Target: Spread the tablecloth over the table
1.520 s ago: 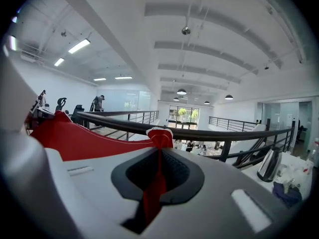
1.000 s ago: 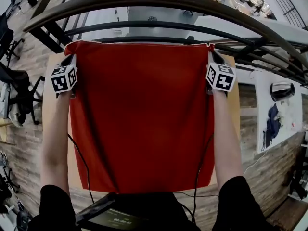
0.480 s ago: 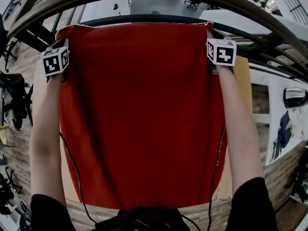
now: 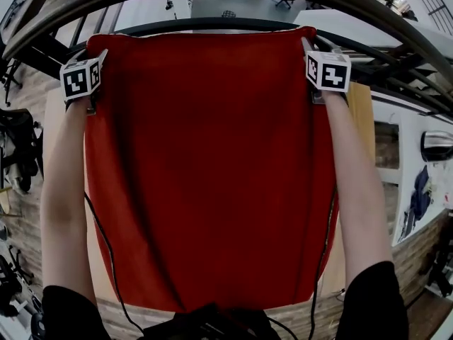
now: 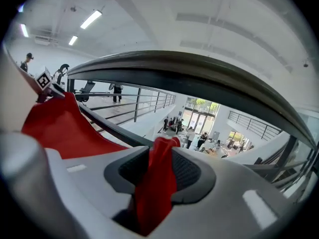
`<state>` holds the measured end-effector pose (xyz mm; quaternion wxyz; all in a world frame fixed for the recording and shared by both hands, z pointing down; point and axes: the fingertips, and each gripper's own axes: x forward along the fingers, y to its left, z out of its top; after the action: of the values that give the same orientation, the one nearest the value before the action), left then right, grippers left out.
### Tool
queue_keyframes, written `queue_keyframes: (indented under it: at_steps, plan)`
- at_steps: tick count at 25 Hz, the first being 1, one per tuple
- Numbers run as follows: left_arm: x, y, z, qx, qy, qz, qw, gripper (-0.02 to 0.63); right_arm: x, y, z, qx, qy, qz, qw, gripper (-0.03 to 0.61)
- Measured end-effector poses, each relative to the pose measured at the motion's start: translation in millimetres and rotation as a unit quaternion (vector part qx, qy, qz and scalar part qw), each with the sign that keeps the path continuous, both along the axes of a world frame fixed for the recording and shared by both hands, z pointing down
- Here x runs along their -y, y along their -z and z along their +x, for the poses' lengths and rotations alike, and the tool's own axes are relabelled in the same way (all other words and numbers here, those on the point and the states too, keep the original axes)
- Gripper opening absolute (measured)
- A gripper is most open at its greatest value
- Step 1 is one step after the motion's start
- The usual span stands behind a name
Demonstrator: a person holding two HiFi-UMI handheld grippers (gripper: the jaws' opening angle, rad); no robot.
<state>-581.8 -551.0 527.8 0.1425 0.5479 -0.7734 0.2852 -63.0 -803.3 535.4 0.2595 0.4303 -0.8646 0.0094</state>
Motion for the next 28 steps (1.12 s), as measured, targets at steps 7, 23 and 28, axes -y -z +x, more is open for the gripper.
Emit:
queue_keyframes:
  at_steps: [7,23,28]
  plan:
    - [-8,3,51,-0.024,-0.065,0.009,0.9976,0.32,-45,6,17,0.014,0.033,-0.027,0.999,0.176]
    - [-176,31,290,-0.164,-0.192,0.044,0.9665,0.006,-336,12,84,0.083,0.025,-0.097,0.992,0.009]
    - [-246,77,387,-0.183,-0.265,0.066,0.9445,0.006,-428,54,117,0.117,-0.004,-0.071,0.991,0.009]
